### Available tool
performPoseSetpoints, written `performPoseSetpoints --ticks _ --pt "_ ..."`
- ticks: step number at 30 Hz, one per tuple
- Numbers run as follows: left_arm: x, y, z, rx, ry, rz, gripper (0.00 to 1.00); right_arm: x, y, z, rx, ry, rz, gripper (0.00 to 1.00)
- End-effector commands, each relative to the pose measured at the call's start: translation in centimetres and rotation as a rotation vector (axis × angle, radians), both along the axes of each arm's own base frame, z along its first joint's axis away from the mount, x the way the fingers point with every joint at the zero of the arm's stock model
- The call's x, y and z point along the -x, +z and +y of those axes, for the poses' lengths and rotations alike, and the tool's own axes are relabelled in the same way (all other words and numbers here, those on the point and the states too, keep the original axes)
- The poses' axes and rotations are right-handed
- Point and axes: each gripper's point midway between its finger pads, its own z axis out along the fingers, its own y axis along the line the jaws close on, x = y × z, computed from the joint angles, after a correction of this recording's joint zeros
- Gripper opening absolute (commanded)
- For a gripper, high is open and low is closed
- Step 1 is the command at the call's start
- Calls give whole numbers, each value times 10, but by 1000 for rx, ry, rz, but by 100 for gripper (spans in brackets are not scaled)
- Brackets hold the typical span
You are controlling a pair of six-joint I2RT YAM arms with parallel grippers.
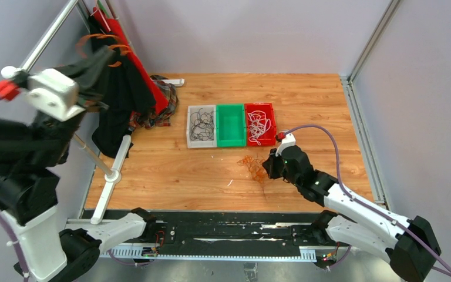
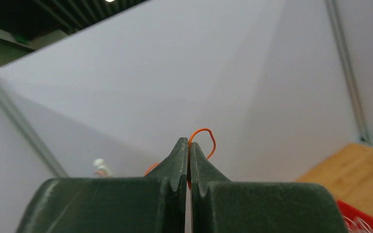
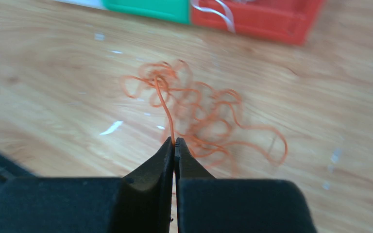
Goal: Untangle the cables
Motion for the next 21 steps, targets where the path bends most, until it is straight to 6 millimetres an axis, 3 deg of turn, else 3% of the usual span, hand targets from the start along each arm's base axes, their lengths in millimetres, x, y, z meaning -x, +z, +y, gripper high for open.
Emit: performPoseSetpoints --ticks 1,8,15,21 --pt "-22 -68 -62 -106 -254 224 0 15 54 47 -191 264 -121 1" --pt "-44 -116 -101 -153 -392 378 0 38 71 64 -276 418 -141 1" --pt "-85 -139 -124 -153 -400 447 0 39 61 60 -273 403 -126 1" --pt "-118 -173 -151 -137 -450 561 0 36 56 56 -251 382 -134 1"
